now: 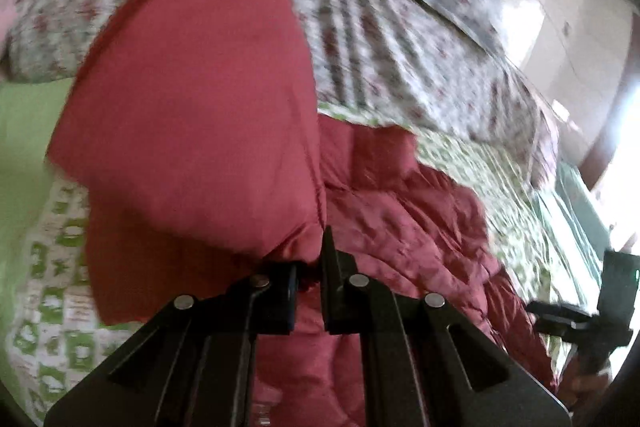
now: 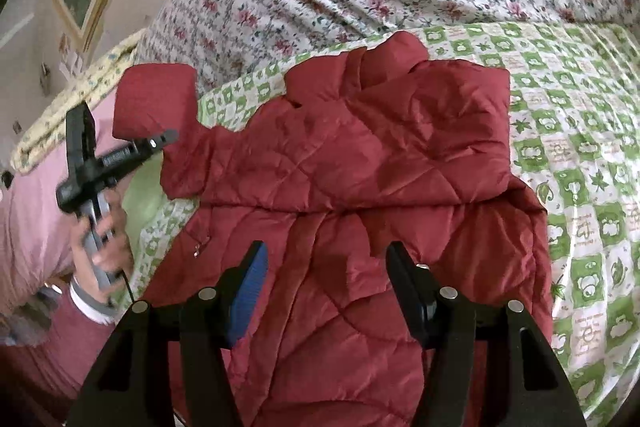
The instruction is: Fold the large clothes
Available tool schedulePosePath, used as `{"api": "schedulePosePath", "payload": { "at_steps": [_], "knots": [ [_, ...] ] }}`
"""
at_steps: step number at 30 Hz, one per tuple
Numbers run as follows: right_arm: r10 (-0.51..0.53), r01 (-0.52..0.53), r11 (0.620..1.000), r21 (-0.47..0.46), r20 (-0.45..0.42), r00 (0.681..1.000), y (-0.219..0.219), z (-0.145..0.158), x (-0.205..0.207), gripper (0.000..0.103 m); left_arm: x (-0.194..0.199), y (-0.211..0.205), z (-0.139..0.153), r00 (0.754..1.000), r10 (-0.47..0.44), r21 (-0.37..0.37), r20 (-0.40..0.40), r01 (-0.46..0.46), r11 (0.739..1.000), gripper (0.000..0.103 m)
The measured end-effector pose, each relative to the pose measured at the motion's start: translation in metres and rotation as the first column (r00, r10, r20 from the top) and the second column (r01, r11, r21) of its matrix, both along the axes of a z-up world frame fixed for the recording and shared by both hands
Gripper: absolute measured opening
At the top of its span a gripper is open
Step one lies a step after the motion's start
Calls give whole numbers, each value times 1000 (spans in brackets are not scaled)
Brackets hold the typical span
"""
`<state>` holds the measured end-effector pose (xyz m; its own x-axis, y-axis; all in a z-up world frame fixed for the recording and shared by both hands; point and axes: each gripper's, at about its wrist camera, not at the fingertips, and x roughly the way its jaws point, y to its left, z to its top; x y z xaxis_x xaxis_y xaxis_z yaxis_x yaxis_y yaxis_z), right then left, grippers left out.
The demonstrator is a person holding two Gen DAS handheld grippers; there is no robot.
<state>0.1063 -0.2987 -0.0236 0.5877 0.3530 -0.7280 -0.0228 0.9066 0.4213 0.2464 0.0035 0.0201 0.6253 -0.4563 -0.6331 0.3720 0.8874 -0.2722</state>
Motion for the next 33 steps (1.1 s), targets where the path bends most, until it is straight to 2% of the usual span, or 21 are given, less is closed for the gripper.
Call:
{"api": "schedulePosePath", "payload": {
  "at_steps": [9,18,28,33],
  "knots": [
    [-74,75,993,94,-15,997,-34,-8,13,65,-10,-73,-26,991,-132,77,-16,133,988,6],
    [-113,115,978,175,-25,993,-58,-20,30,65,-16,-129,-55,972,-223,78,-69,228,971,6],
    [-135,148,958,247,-70,988,-74,-45,72,66,-16,-141,-74,964,-229,-4,-135,231,973,6],
    [-138,162,939,303,-100,985,-73,-64,101,67,-14,-142,-77,963,-225,-9,-150,226,974,6]
  ]
}}
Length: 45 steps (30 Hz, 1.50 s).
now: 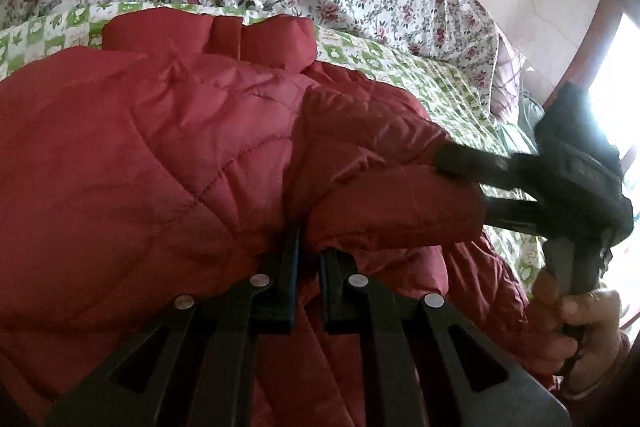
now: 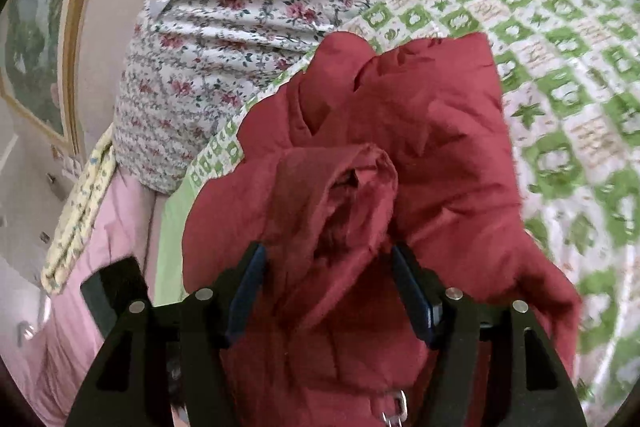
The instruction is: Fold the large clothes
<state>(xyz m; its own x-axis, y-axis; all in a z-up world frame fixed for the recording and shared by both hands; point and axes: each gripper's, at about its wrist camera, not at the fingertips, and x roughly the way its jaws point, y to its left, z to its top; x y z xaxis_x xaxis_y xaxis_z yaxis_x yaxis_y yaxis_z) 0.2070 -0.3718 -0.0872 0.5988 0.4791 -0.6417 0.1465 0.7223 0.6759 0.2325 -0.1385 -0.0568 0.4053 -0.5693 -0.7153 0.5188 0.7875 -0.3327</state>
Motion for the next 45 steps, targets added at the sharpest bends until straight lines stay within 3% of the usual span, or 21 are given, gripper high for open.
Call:
{"api": "schedulePosePath", "payload": {
  "at_steps": [1,2,3,5,9,15,19,22,26,29,34,37,40,45],
  "knots": [
    [-1,1,1000,4,-7,1000,1,-3,5,66,0,1,0,1000,-2,-5,-8,2,1000,6],
    [2,-2,1000,0,-13,1000,3,-5,9,58,0,2,0,1000,2,-6,-15,-2,1000,6],
    [5,-5,1000,-13,-17,1000,5,-6,11,37,0,3,0,999,5,-2,-32,-5,1000,10],
    [9,-10,999,-36,-19,1000,8,-4,13,19,0,7,0,998,-6,-16,-68,5,1000,18],
    [0,2,996,-87,24,1000,8,11,8,12,-13,28,8,995,8,-57,-99,-14,998,51],
    [-19,35,985,-171,91,996,0,34,-8,10,-23,74,39,994,108,-33,0,-108,994,51],
    [-21,38,966,-254,69,997,-1,30,-12,9,4,103,48,975,218,28,45,-219,975,51],
    [-20,30,953,-302,37,999,0,20,-9,9,32,114,38,965,260,69,20,-261,963,51],
    [-15,11,941,-338,-7,1000,0,9,-7,10,56,114,14,966,258,137,-32,-252,958,51],
    [-28,23,918,-396,-5,1000,2,18,-11,22,60,109,-2,971,237,187,-40,-226,956,51],
    [-54,108,837,-537,115,992,19,56,-24,25,58,104,-5,971,235,209,-31,-224,952,52],
    [16,66,834,-548,144,989,39,65,-18,32,57,102,-5,972,236,222,-26,-224,949,52],
    [94,-20,831,-556,105,990,62,52,-3,35,57,99,-5,971,237,237,-16,-227,945,52],
    [105,-99,811,-577,-22,994,70,9,18,35,57,100,-5,972,236,237,-13,-226,945,52]
  ]
}}
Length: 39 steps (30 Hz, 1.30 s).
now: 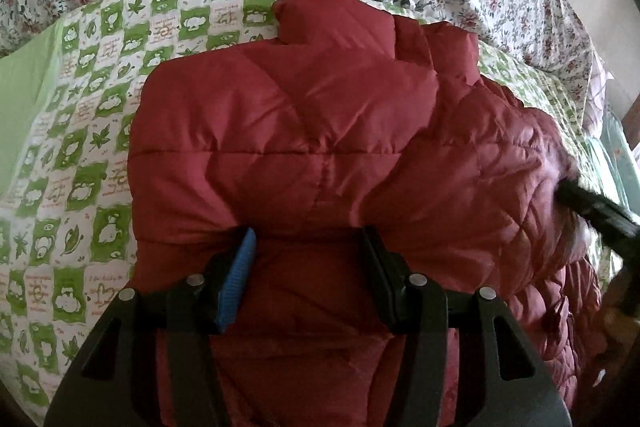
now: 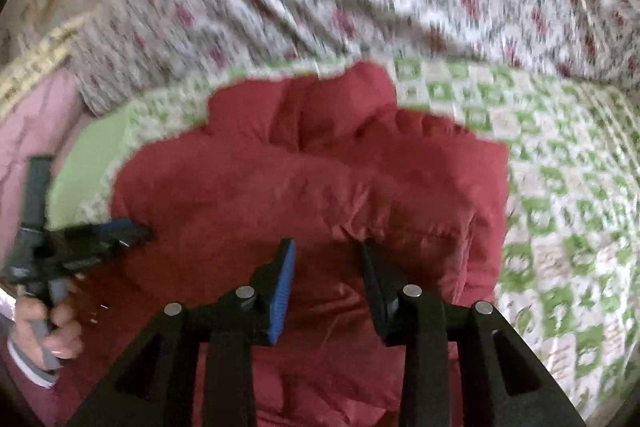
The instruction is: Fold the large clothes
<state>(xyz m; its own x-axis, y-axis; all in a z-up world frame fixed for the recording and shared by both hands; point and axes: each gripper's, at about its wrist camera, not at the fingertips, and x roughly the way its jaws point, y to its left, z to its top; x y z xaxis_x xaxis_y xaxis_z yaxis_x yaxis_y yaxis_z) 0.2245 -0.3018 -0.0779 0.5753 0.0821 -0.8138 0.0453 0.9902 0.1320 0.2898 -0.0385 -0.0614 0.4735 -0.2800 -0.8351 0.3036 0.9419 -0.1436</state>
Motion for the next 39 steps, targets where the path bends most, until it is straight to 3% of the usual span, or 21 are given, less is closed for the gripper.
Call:
{"api": "schedulePosePath", "payload": {
  "at_steps": [4,7,10,15,19,22,25,28,32,39],
  "knots": [
    [-12,12,1000,9,-26,1000,-10,-21,1,35,-5,-3,12,1000,7,-3,22,-6,1000,52],
    [-15,15,1000,5,-20,1000,-10,-23,0,35,-13,-10,28,997,-51,-81,52,55,995,52],
    [-17,17,1000,0,-17,1000,-7,-23,-2,35,-15,-27,35,993,-85,-48,77,89,995,52],
    [-30,30,999,27,-6,1000,-8,-15,-4,35,5,-40,9,997,-70,35,15,69,997,52],
    [-35,34,999,17,67,997,-3,5,-16,35,1,-41,1,997,-76,65,19,75,995,52],
    [-38,38,999,-4,2,999,-7,-8,-10,36,1,-33,5,995,-93,65,23,91,994,52],
    [-28,29,999,15,-35,999,-13,-24,-5,37,6,-16,4,998,-52,70,22,51,996,51],
    [-37,39,998,46,-44,998,-15,-30,-1,37,12,-3,-4,999,-38,30,-4,39,999,51],
    [-32,34,998,49,-42,999,-15,-34,-1,37,10,-9,-10,999,-38,67,17,37,997,51],
    [-47,47,997,58,-3,999,-14,-20,-8,37,12,-6,-13,999,-39,56,9,39,998,51]
  ]
}}
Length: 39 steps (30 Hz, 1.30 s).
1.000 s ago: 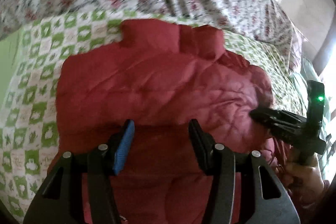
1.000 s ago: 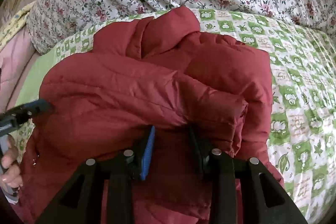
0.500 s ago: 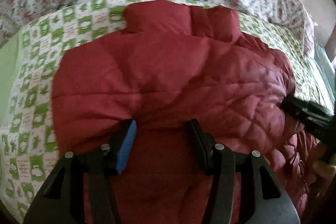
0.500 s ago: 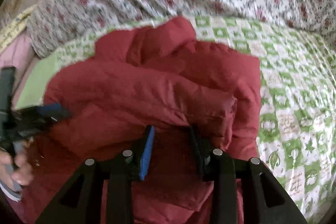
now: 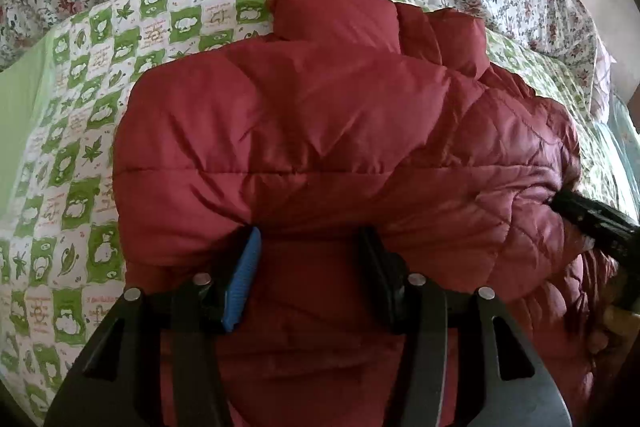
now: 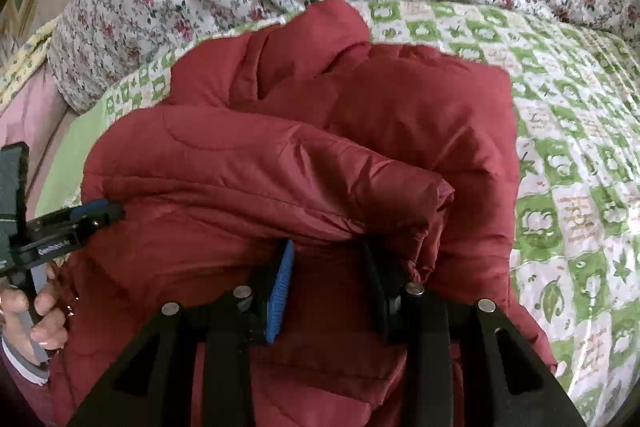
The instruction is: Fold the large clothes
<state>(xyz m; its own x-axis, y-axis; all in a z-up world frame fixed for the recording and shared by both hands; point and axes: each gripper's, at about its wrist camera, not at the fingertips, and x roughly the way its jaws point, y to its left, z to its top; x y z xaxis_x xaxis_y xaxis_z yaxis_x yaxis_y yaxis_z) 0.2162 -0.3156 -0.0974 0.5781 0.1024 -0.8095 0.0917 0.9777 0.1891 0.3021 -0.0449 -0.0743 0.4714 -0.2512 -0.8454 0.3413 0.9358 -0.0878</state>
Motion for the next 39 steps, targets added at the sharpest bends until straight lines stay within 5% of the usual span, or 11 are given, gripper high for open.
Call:
{"api": "schedulePosePath", "payload": {
  "at_steps": [4,12,25,32,39],
  "knots": [
    [7,-7,996,-90,-1,1000,8,1,-5,36,0,0,0,1000,-4,4,2,4,1000,51],
    [16,-19,997,-75,-44,999,5,-17,9,37,-1,-2,0,1000,0,23,-11,0,1000,51],
    [-27,29,997,66,-30,999,-9,-1,-5,38,-39,19,32,998,56,26,-16,-55,998,51],
    [-3,3,995,98,-2,1000,-6,28,-50,63,-91,67,31,990,133,-17,-46,-134,991,51],
    [3,-2,992,125,-8,1000,-7,42,-105,67,-139,98,23,980,186,-50,-68,-189,981,51]
  ]
}}
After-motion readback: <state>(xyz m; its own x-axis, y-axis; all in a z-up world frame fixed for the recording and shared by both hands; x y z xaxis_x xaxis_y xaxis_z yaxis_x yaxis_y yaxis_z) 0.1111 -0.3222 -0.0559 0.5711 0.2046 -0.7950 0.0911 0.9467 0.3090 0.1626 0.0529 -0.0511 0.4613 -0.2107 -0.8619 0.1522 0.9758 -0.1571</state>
